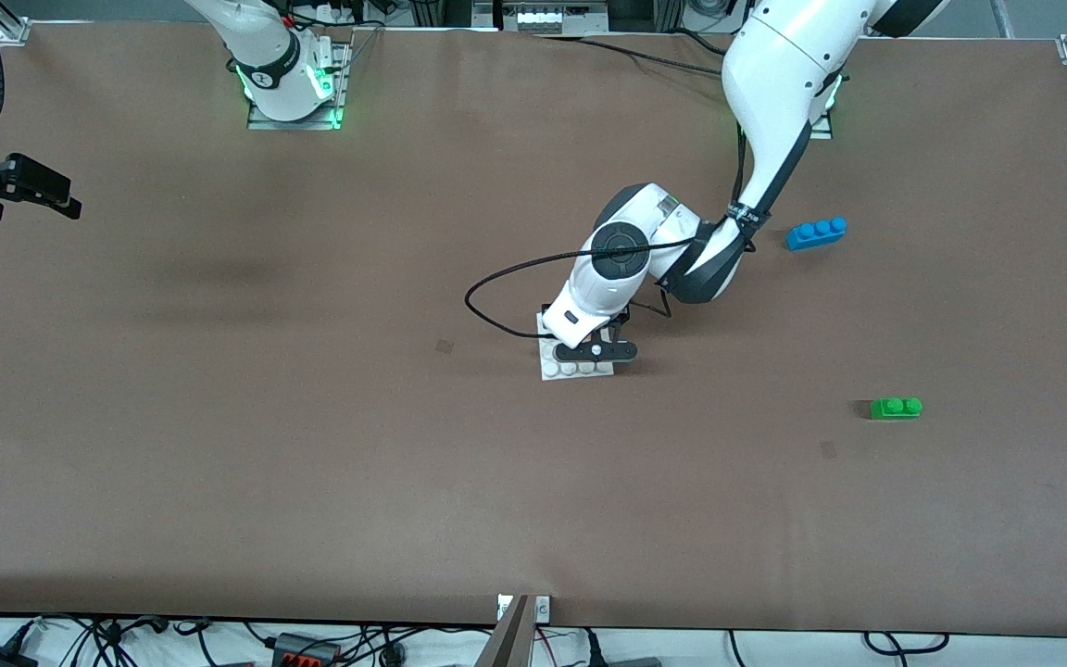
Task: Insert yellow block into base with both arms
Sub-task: 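Lower and press the yellow block onto the base studs with the left gripper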
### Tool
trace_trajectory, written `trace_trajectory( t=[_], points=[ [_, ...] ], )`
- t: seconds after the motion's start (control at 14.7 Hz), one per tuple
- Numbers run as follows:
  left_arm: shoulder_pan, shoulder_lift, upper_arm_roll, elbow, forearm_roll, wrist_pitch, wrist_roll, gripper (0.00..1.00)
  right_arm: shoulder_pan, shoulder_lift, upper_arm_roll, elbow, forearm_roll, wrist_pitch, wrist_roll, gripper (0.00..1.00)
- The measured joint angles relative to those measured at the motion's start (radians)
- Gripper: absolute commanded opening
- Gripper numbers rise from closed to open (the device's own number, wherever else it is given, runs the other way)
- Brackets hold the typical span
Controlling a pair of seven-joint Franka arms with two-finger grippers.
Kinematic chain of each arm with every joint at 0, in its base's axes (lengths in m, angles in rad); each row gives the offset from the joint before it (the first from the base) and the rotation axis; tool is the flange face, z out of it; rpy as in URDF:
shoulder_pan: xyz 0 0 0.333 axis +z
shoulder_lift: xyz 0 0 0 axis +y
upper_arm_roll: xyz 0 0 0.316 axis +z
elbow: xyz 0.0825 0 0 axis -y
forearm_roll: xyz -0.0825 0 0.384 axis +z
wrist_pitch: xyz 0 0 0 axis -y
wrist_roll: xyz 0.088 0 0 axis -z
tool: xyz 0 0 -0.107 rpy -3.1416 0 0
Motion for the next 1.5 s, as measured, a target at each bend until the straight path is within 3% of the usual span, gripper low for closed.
trace_trajectory(
  t=[0.2, 0.27, 1.09, 1.16, 1.23, 1.5],
  points=[
    [0.000, 0.000, 0.000, -0.001, 0.000, 0.012, 0.000, 0.66, 0.000, 0.000, 0.000, 0.000, 0.000, 0.000, 0.000, 1.00],
    [0.000, 0.000, 0.000, -0.001, 0.000, 0.014, 0.000, 0.69, 0.000, 0.000, 0.000, 0.000, 0.000, 0.000, 0.000, 1.00],
    [0.001, 0.000, 0.002, -0.006, 0.000, 0.017, 0.000, 0.69, 0.000, 0.000, 0.000, 0.000, 0.000, 0.000, 0.000, 1.00],
    [0.001, 0.000, 0.002, -0.007, 0.000, 0.017, 0.000, 0.80, 0.000, 0.000, 0.000, 0.000, 0.000, 0.000, 0.000, 1.00],
    [0.001, 0.000, 0.002, -0.007, 0.000, 0.017, 0.000, 1.00, 0.000, 0.000, 0.000, 0.000, 0.000, 0.000, 0.000, 1.00],
    [0.003, 0.000, 0.003, -0.008, 0.000, 0.017, 0.000, 1.00, 0.000, 0.000, 0.000, 0.000, 0.000, 0.000, 0.000, 1.00]
  ],
)
